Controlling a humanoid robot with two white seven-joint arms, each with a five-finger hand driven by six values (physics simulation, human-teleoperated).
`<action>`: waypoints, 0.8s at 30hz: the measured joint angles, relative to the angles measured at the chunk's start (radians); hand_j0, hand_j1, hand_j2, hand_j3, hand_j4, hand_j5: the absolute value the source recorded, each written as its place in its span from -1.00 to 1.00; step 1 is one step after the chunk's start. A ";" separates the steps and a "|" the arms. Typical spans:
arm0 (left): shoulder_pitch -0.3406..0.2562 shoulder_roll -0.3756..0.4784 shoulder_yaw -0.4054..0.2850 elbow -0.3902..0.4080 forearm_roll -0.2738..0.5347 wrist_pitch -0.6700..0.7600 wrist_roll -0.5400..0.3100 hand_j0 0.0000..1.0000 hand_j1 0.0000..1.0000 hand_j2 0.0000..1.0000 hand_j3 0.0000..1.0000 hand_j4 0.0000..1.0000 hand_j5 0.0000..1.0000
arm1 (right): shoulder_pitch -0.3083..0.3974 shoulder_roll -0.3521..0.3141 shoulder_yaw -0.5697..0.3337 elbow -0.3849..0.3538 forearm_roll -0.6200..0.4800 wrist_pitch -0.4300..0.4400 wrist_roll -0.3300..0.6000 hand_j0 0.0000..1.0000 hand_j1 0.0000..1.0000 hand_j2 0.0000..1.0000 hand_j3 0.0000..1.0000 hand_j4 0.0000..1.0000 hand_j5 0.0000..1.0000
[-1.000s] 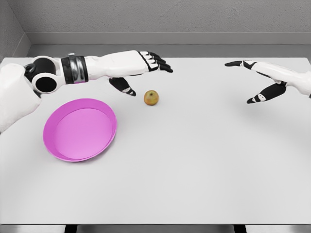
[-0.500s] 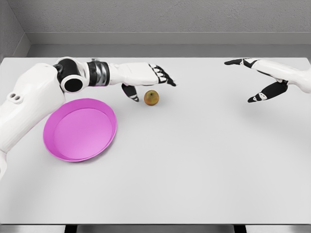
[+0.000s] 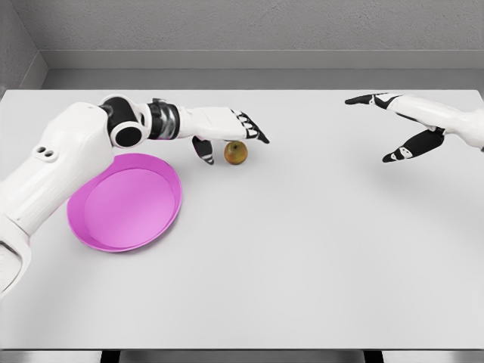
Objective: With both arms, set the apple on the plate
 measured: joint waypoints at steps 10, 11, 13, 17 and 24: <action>0.000 -0.020 0.000 0.022 -0.050 0.000 0.001 0.97 0.97 0.97 0.97 0.97 0.97 | 0.002 0.000 0.002 -0.003 0.001 0.000 0.000 1.00 1.00 1.00 1.00 1.00 1.00; 0.000 -0.025 0.000 0.024 -0.052 0.000 0.001 0.97 0.97 0.97 0.97 0.97 0.97 | 0.002 0.000 0.002 -0.003 0.001 0.000 0.000 1.00 1.00 1.00 1.00 1.00 1.00; 0.000 -0.037 0.000 0.027 -0.057 0.000 0.001 0.95 0.95 0.95 0.95 0.95 0.95 | 0.002 0.001 0.002 -0.003 0.001 0.000 0.000 1.00 1.00 1.00 1.00 1.00 1.00; 0.000 -0.050 0.000 0.033 -0.069 0.000 0.003 0.86 0.86 0.86 0.86 0.86 0.86 | 0.002 0.001 0.002 -0.004 0.001 0.000 0.000 1.00 1.00 1.00 1.00 1.00 1.00; -0.002 -0.057 0.004 0.053 -0.069 0.000 0.008 0.96 0.96 0.96 0.96 0.96 0.96 | 0.002 0.001 0.002 -0.012 0.000 0.000 0.000 1.00 1.00 1.00 1.00 1.00 1.00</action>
